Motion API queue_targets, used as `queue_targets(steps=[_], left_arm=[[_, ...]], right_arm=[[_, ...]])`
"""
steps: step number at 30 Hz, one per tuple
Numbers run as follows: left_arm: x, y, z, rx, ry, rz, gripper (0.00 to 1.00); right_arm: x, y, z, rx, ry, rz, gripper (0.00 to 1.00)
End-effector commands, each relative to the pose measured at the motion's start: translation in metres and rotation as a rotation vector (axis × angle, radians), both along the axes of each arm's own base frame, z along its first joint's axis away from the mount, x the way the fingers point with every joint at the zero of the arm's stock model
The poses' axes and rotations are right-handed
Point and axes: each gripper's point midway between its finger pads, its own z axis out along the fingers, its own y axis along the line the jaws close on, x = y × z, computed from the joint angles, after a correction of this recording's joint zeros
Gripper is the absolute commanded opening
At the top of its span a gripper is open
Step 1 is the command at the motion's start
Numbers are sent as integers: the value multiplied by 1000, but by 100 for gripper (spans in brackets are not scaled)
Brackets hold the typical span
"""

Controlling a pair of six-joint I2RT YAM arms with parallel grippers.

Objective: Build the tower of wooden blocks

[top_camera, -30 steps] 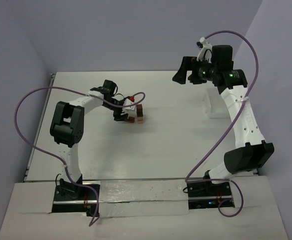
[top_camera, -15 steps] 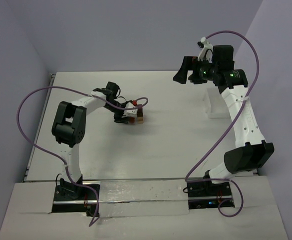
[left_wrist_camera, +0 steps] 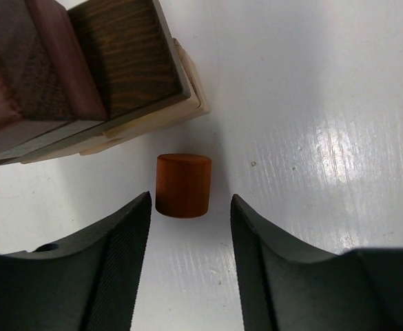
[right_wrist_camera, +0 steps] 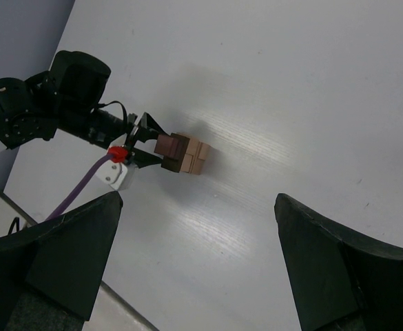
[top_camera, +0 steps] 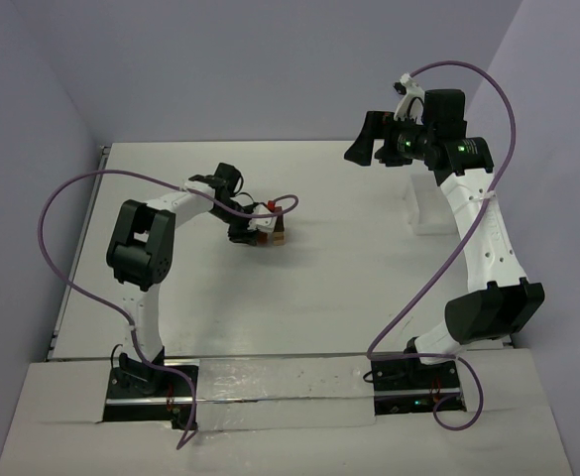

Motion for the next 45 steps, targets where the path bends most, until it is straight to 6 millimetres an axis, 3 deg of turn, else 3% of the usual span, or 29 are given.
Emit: queue_targets(steps=[1, 13, 20, 27, 30, 34, 37, 40, 42, 43, 45], left_arm=[[8, -11, 10, -26, -18, -8, 55], [3, -10, 11, -24, -11, 20, 42], [-17, -1, 14, -24, 23, 50, 33], [-51, 9, 52, -111, 97, 137, 23], [-71, 13, 83, -182, 129, 199, 19], [-94, 14, 138, -334, 199, 290, 16], [-109, 15, 185, -474, 319, 354, 14], [-127, 17, 239, -650, 439, 380, 13], [-140, 19, 259, -711, 559, 422, 12], [-145, 19, 275, -757, 544, 398, 13], [-154, 19, 290, -809, 600, 420, 12]], right_arm=[[2, 0, 8, 18, -22, 6, 100], [-4, 1, 12, 30, -33, 14, 100], [-10, 4, 15, 48, -42, 25, 100], [-20, 8, 23, 77, -61, 46, 100], [-27, 12, 28, 101, -78, 66, 100], [-41, 26, 35, 172, -96, 158, 100], [-60, 48, 36, 261, -87, 290, 99], [-80, 76, 43, 318, -89, 428, 90], [-90, 96, 50, 334, -83, 505, 86], [-98, 109, 50, 340, -70, 558, 86], [-110, 129, 61, 349, -83, 637, 86]])
